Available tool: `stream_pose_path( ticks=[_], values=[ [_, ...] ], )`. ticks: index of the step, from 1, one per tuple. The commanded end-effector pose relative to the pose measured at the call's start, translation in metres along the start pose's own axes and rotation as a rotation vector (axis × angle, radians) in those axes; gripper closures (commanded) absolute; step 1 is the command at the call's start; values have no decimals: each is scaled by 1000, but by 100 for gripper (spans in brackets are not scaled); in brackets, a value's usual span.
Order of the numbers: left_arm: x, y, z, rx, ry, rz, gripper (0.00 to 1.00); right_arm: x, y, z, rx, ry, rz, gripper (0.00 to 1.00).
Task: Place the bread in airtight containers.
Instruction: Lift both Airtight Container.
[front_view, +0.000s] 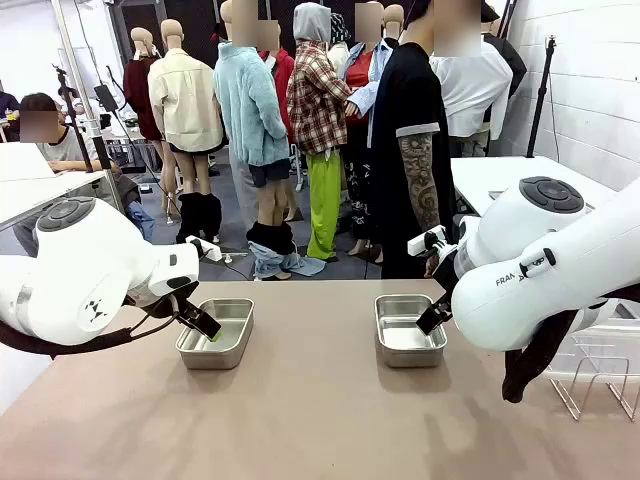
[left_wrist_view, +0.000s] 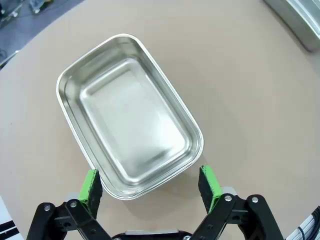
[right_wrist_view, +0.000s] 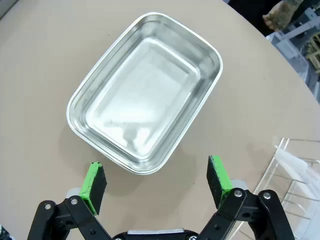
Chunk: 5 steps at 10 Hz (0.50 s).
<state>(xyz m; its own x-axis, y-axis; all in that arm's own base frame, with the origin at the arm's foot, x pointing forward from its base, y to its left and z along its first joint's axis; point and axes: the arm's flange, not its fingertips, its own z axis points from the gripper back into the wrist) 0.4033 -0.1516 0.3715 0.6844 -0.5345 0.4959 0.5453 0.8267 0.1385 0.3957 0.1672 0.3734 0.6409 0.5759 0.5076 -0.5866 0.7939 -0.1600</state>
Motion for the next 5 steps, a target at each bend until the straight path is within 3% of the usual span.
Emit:
stream_pose_path(
  ticks=[1,5],
  values=[
    [0,0,0,0,0,0,0,0,0,0,0,0,0,0],
    [0,0,0,0,0,0,0,0,0,0,0,0,0,0]
  ],
)
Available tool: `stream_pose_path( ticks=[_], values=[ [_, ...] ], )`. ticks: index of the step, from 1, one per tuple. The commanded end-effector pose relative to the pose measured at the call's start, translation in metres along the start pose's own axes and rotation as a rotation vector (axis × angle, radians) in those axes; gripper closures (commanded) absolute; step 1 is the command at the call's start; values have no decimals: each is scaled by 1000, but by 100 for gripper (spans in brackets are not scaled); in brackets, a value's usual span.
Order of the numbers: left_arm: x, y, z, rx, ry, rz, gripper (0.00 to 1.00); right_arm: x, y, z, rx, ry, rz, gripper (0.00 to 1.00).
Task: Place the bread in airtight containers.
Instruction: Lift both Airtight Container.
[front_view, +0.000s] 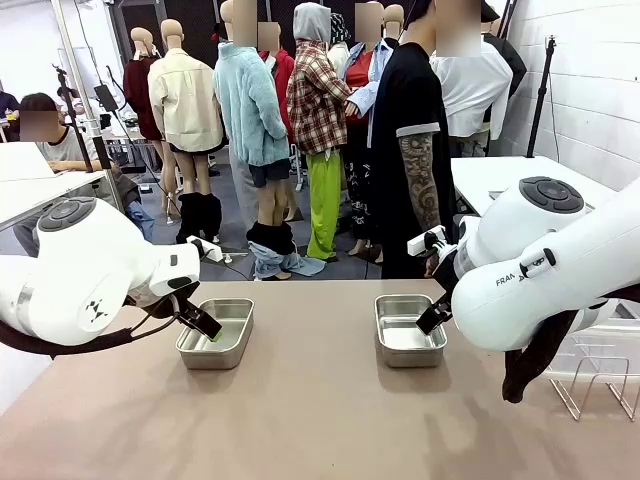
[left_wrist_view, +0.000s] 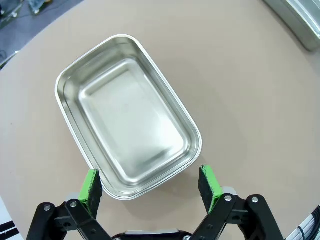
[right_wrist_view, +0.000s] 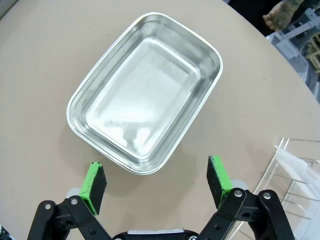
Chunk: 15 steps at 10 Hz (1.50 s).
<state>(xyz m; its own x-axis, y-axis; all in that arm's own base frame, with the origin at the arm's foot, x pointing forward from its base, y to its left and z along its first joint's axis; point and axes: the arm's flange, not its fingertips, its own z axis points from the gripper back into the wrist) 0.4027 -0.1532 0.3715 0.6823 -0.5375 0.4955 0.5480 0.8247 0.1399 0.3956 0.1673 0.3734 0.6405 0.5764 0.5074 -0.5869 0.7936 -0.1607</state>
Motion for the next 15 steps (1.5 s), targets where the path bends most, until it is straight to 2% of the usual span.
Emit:
stream_pose_path(
  ticks=[1,6,7,10,11,12,15],
  values=[
    [0,2,0,0,0,4,0,0,0,0,0,0,-1,0],
    [0,0,0,0,0,0,0,0,0,0,0,0,-1,0],
    [3,-7,10,-32,-32,-35,0,0,0,0,0,0,0,0],
    [13,4,78,22,-139,-84,0,9,-12,57,-65,-71,21,0],
    [18,21,94,65,-141,-72,0,5,-17,79,-118,-103,6,0],
    [23,41,109,50,-112,-70,0,-5,-25,108,-178,-114,-49,0],
    [31,104,154,149,-60,-41,0,-49,-79,189,-315,-129,-205,0]
  ],
)
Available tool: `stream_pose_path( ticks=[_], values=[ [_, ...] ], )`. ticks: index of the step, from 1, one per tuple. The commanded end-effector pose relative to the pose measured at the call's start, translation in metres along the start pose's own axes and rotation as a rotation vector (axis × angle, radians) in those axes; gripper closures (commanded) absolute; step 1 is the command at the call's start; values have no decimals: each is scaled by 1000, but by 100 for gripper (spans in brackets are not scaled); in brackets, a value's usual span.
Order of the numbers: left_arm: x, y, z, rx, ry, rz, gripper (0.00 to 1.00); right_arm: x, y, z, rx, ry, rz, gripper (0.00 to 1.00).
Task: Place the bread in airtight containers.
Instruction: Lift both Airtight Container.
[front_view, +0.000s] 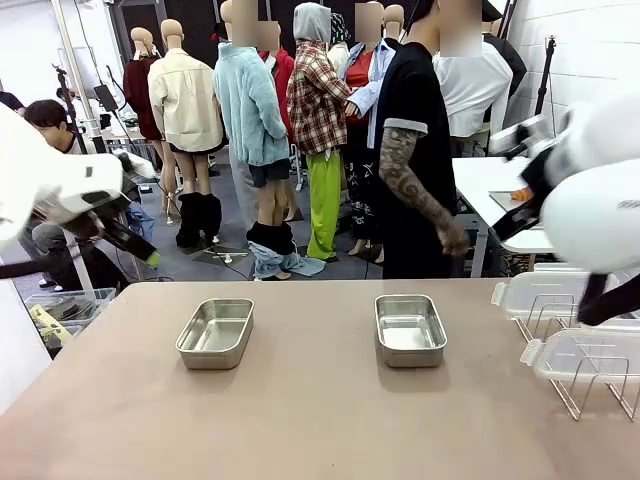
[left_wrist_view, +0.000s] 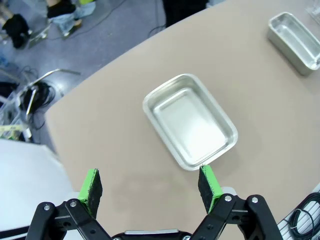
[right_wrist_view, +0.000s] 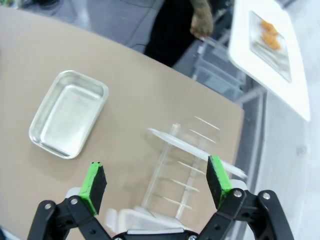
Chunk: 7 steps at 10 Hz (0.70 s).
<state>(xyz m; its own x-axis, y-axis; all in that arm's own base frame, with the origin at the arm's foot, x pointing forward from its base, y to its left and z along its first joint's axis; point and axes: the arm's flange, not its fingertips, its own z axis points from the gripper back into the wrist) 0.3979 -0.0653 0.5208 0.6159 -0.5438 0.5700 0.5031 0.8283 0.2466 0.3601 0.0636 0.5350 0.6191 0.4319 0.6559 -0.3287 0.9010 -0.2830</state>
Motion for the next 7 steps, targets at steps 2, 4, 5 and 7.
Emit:
stream_pose_path(
  ticks=[2,4,5,7],
  values=[
    [8,51,21,98,8,7,0,-74,-66,51,-131,39,-194,0],
    [-3,80,14,23,23,5,0,-111,-116,62,-124,32,-323,0],
    [-6,93,8,28,33,53,0,-120,-118,65,-123,20,-345,0],
    [-8,81,18,68,24,41,0,-85,-146,78,-124,31,-349,0]
  ],
)
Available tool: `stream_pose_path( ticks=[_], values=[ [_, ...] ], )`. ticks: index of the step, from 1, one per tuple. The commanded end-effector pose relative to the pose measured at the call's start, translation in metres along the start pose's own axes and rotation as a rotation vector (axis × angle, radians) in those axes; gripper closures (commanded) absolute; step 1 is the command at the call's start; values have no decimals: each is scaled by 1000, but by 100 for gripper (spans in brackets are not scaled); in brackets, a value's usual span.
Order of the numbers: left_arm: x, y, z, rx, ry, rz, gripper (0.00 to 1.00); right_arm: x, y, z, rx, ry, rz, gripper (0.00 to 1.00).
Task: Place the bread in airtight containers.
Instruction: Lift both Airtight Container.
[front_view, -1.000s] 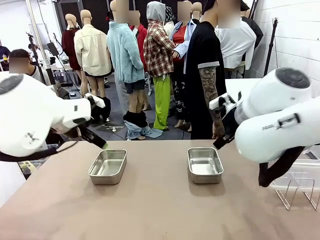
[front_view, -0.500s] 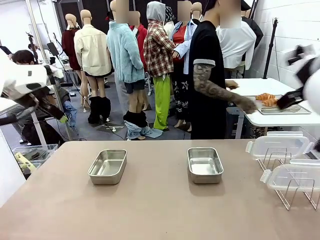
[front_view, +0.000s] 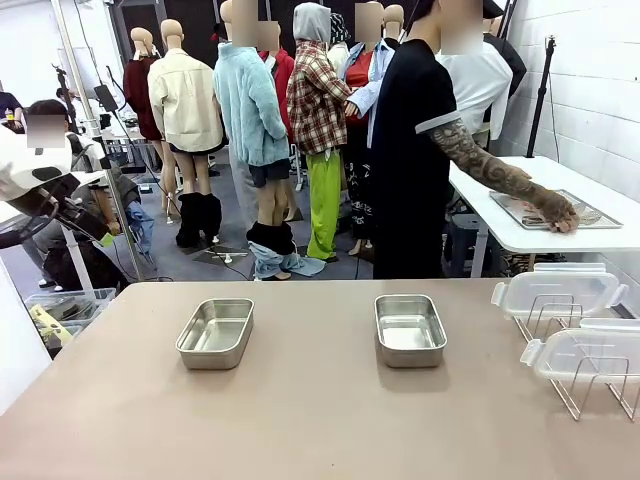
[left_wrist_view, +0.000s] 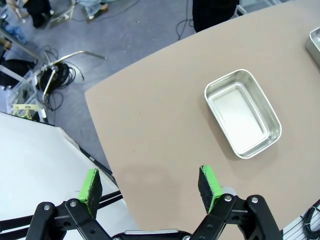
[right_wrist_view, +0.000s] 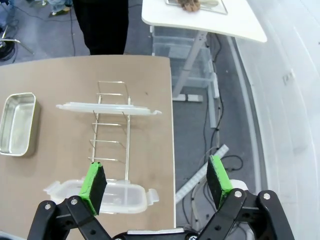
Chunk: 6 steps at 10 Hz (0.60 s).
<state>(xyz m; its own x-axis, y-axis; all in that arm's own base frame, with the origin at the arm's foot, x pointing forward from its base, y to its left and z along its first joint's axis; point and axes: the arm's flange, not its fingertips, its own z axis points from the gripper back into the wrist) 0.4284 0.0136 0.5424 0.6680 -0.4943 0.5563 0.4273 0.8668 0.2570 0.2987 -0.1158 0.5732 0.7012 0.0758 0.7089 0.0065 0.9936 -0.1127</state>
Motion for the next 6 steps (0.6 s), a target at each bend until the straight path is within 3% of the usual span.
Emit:
stream_pose_path(
  ticks=[1,6],
  values=[
    [4,-5,9,10,-15,-22,0,3,8,1,-3,-1,21,0],
    [4,-5,9,10,-15,-22,0,3,8,1,-3,-1,21,0]
  ],
)
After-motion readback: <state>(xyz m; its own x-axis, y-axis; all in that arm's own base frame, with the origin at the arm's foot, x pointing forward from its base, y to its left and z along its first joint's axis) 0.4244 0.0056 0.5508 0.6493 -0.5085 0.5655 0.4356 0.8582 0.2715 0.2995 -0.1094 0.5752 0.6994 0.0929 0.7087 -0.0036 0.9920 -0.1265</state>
